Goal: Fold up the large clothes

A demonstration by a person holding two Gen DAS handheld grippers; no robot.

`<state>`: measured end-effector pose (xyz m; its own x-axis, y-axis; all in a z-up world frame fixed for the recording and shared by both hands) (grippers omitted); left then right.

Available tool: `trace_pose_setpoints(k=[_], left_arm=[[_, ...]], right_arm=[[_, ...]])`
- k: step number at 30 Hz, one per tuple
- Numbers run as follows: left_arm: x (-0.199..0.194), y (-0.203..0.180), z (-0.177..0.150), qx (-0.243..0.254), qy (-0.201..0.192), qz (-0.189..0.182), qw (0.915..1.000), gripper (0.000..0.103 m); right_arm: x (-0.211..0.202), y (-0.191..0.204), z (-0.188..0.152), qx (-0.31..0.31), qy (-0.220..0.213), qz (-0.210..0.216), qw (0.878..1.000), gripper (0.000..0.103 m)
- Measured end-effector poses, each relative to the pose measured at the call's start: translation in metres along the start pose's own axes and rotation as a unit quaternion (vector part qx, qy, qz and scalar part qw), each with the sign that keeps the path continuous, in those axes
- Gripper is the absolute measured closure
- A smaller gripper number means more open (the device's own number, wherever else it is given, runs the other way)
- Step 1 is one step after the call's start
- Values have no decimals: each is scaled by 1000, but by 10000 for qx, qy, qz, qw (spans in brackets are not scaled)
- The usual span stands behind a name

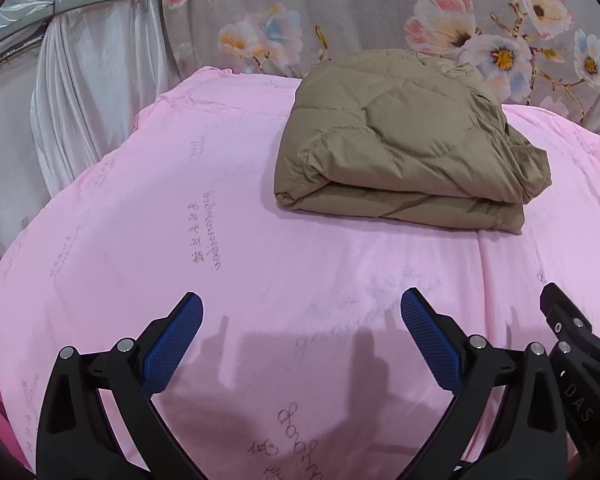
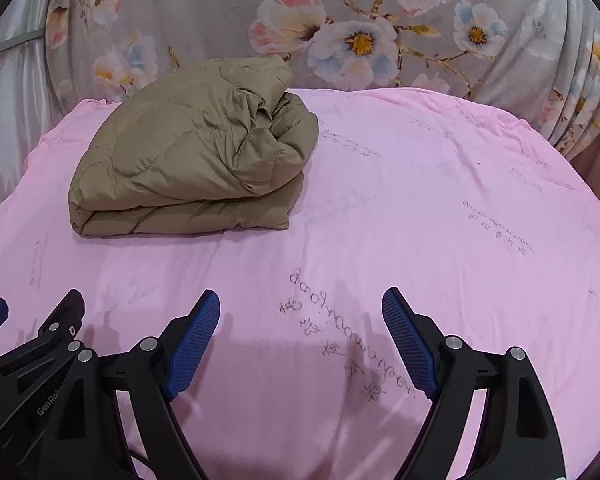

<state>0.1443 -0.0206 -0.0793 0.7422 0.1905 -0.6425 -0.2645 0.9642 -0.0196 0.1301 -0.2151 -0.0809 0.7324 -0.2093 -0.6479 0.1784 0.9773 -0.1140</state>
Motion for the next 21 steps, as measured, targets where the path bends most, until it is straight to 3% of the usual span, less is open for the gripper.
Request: trace_pose_setpoints(k=[9,21], left_arm=[[-17,9,-25,164,216,147,9995,6],[-28,14,-37,271,263,195,9991,6]], right_arm=[[-15,7,-29,-52,372,165,9992,22],[-34,8,-46,-44,324,180,9993,22]])
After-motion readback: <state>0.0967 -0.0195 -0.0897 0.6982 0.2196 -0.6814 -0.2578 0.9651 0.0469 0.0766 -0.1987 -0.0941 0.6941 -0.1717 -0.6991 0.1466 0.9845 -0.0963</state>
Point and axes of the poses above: each gripper's, at about its wrist camera, not at the fingertips, and x roughly the way its jaws point, y to its left, z to its top, the point moved 1 cm from there along x, roughly the way its jaws point, and after that the axes turned 8 degrees about -x, right-handed, at the moved point
